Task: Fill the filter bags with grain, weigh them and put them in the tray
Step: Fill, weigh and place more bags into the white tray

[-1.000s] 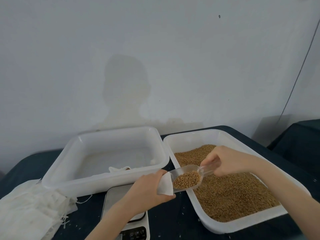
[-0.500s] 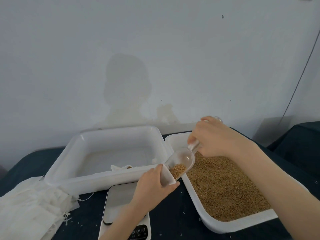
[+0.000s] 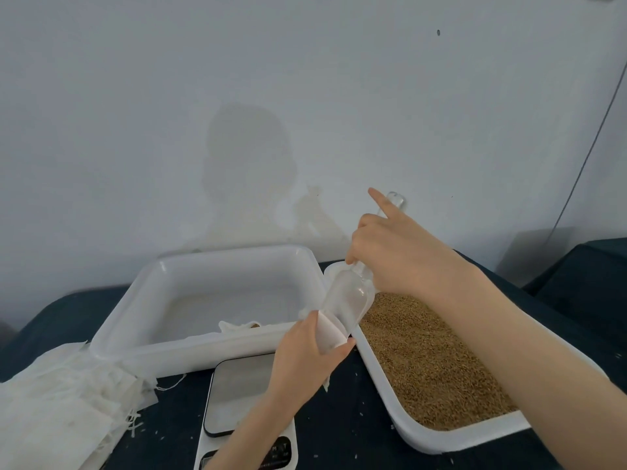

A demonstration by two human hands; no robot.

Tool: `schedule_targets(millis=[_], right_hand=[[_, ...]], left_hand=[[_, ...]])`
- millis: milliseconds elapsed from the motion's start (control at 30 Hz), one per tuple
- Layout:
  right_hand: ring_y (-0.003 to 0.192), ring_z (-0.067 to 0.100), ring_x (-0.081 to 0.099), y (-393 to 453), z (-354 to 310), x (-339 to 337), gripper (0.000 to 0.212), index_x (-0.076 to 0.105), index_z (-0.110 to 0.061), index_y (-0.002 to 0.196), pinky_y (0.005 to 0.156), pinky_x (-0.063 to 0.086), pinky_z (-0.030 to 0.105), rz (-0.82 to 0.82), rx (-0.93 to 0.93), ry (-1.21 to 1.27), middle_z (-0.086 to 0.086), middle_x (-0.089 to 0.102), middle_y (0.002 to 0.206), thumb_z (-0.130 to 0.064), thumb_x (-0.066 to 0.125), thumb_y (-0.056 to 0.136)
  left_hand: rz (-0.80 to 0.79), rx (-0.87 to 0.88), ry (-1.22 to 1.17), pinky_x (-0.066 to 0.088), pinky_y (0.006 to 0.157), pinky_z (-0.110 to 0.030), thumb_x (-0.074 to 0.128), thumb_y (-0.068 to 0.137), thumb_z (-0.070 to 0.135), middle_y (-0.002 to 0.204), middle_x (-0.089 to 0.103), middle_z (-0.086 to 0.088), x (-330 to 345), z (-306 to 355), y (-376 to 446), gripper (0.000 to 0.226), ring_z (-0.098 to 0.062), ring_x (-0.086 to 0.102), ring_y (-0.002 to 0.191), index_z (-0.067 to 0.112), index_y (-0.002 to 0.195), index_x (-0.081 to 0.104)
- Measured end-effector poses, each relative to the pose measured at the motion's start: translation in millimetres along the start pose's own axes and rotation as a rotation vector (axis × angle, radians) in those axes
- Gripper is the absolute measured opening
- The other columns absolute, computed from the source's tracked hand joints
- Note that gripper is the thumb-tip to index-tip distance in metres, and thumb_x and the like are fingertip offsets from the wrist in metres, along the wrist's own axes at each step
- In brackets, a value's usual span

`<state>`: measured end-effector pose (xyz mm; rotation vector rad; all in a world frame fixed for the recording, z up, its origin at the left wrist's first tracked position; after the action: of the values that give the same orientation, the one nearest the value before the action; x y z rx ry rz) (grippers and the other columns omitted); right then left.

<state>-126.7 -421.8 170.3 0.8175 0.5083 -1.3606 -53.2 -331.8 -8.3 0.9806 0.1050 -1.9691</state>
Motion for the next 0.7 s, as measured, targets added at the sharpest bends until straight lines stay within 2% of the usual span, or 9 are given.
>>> schedule_targets(millis=[133, 200, 267, 367, 433, 500, 567, 633, 700], right_hand=[[0.110, 0.017, 0.053, -8, 9, 8, 0.050, 0.067, -0.034, 0.115, 0.118, -0.004, 0.045, -0.030, 0.038, 0.112, -0.006, 0.067, 0.097, -0.006, 0.046, 0.079], [0.107, 0.015, 0.056, -14, 12, 16, 0.043, 0.067, -0.033, 0.115, 0.116, 0.015, 0.040, -0.062, 0.059, 0.203, -0.007, 0.069, 0.100, -0.012, 0.050, 0.081], [0.102, 0.013, 0.059, -23, 13, 27, 0.031, 0.067, -0.035, 0.114, 0.103, 0.031, 0.033, -0.083, 0.074, 0.292, -0.011, 0.069, 0.104, -0.022, 0.055, 0.088], [0.104, 0.005, 0.060, -34, 11, 44, 0.027, 0.064, -0.041, 0.117, 0.096, 0.038, 0.028, -0.083, 0.101, 0.466, -0.019, 0.067, 0.112, -0.035, 0.060, 0.091], [0.105, 0.000, 0.060, -38, 12, 55, 0.028, 0.064, -0.042, 0.117, 0.096, 0.044, 0.026, -0.101, 0.125, 0.562, -0.023, 0.066, 0.110, -0.041, 0.062, 0.090], [0.103, -0.002, 0.059, -44, 11, 68, 0.028, 0.063, -0.046, 0.116, 0.092, 0.047, 0.025, -0.128, 0.143, 0.624, -0.024, 0.066, 0.107, -0.043, 0.063, 0.088], [0.096, -0.004, 0.059, -54, 12, 81, 0.029, 0.061, -0.050, 0.115, 0.087, 0.051, 0.024, -0.138, 0.186, 0.681, -0.026, 0.065, 0.104, -0.044, 0.064, 0.087], [0.087, -0.010, 0.057, -65, 16, 98, 0.032, 0.060, -0.050, 0.116, 0.079, 0.051, 0.018, -0.143, 0.258, 0.746, -0.031, 0.062, 0.099, -0.042, 0.066, 0.085], [0.079, -0.013, 0.055, -76, 20, 116, 0.034, 0.060, -0.046, 0.116, 0.070, 0.049, 0.013, -0.164, 0.330, 0.765, -0.034, 0.056, 0.089, -0.041, 0.068, 0.083]], left_hand=[[-0.015, 0.031, 0.037, 0.039, 0.062, -0.016, 0.043, 0.059, 0.081, 0.085, 0.049, 0.023, -7, 0, 1, 0.058, 0.003, 0.052, 0.080, 0.040, 0.100, 0.040], [-0.036, 0.046, 0.073, 0.037, 0.059, -0.014, 0.045, 0.059, 0.079, 0.082, 0.050, 0.021, -13, -1, 3, 0.053, 0.002, 0.052, 0.077, 0.040, 0.095, 0.039], [-0.084, 0.061, 0.110, 0.036, 0.058, -0.014, 0.054, 0.063, 0.073, 0.081, 0.051, 0.020, -17, -6, 5, 0.052, 0.000, 0.052, 0.075, 0.040, 0.100, 0.040], [-0.168, 0.080, 0.148, 0.034, 0.057, -0.014, 0.068, 0.075, 0.050, 0.082, 0.052, 0.018, -24, -12, 7, 0.044, -0.005, 0.052, 0.074, 0.035, 0.109, 0.044], [-0.189, 0.108, 0.122, 0.035, 0.056, -0.017, 0.063, 0.083, 0.028, 0.075, 0.056, 0.012, -30, -14, 8, 0.019, -0.014, 0.056, 0.073, 0.034, 0.094, 0.049], [-0.177, 0.117, 0.100, 0.041, 0.060, -0.017, 0.056, 0.084, 0.012, 0.075, 0.062, 0.008, -37, -19, 9, 0.021, -0.016, 0.060, 0.075, 0.031, 0.091, 0.058], [-0.143, 0.085, 0.016, 0.039, 0.066, -0.008, 0.062, 0.085, 0.009, 0.082, 0.064, 0.011, -47, -27, 10, 0.024, -0.006, 0.058, 0.078, 0.027, 0.101, 0.066], [-0.097, 0.053, -0.104, 0.038, 0.067, -0.006, 0.066, 0.086, 0.010, 0.081, 0.064, 0.016, -57, -38, 8, 0.024, 0.004, 0.057, 0.076, 0.033, 0.093, 0.066], [-0.086, 0.019, -0.191, 0.040, 0.070, -0.009, 0.065, 0.086, 0.008, 0.083, 0.066, 0.013, -63, -50, 1, 0.026, 0.003, 0.058, 0.079, 0.034, 0.085, 0.064]])
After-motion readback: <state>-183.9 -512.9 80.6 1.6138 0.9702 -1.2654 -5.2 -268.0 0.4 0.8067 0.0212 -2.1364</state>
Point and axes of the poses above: each hand's wrist, its own y-axis towards the middle knuckle, its own x-axis out of the palm, z = x × y, the point moved 5 cm from there along y, towards the middle knuckle
